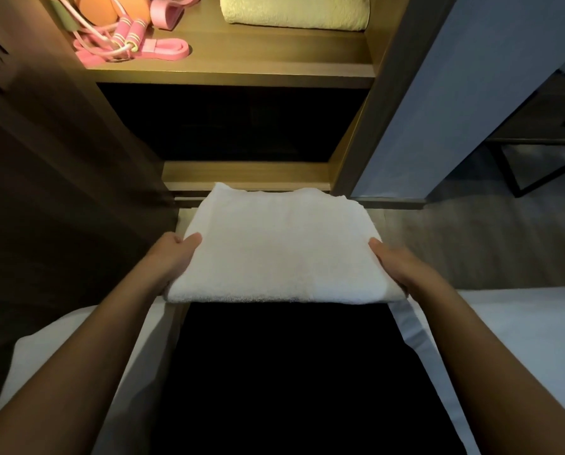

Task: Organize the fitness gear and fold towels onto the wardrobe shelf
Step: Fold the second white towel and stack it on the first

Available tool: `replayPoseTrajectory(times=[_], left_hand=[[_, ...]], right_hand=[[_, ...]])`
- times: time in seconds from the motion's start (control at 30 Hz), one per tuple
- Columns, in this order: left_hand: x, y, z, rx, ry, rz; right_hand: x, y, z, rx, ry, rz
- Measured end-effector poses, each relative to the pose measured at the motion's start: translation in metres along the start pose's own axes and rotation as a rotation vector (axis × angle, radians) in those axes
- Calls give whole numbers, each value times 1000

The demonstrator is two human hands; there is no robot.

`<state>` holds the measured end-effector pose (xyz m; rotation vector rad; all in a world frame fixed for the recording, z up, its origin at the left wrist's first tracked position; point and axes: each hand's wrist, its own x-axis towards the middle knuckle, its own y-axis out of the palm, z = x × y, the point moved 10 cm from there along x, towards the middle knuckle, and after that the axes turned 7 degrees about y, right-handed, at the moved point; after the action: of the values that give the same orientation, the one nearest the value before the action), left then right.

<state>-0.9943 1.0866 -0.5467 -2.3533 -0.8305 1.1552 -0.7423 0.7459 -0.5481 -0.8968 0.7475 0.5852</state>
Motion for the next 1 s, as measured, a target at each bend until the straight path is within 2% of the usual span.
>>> replayPoseTrajectory(times=[0.1,0.17,0.23,0.3,0.37,0.47,0.53,0.63,0.7,0.8,0.9,1.0], left_hand=[[-17,0,15,-123,37,-65],[-31,2,27,-307,22,-108],[-43,10,37,-487,4,-69],[-52,21,40,-575,9,55],[-58,27,40,-628,34,166],[-60,30,33,-688,70,213],[-58,26,28,-613,114,138],[-62,-5,11,-291,316,-163],[-73,-13,-1,-249,431,-265],[-74,-5,2,-354,416,-222],[-71,-1,6,-360,391,-155],[-69,1,9,-356,375,-127]], right_hand=[[-13,-13,-12,108,-94,-163],[-22,-13,-23,246,-109,-170],[-29,-7,-32,410,-80,-96],[-36,-1,-38,530,-37,18],[-42,7,-38,583,-24,155],[-49,10,-31,611,-72,271],[-49,8,-28,623,-77,273],[-47,7,-32,635,-55,252],[-43,5,-38,609,-63,201],[-37,2,-44,606,-96,165],[-37,5,-45,694,-56,223],[-37,7,-47,683,1,242]])
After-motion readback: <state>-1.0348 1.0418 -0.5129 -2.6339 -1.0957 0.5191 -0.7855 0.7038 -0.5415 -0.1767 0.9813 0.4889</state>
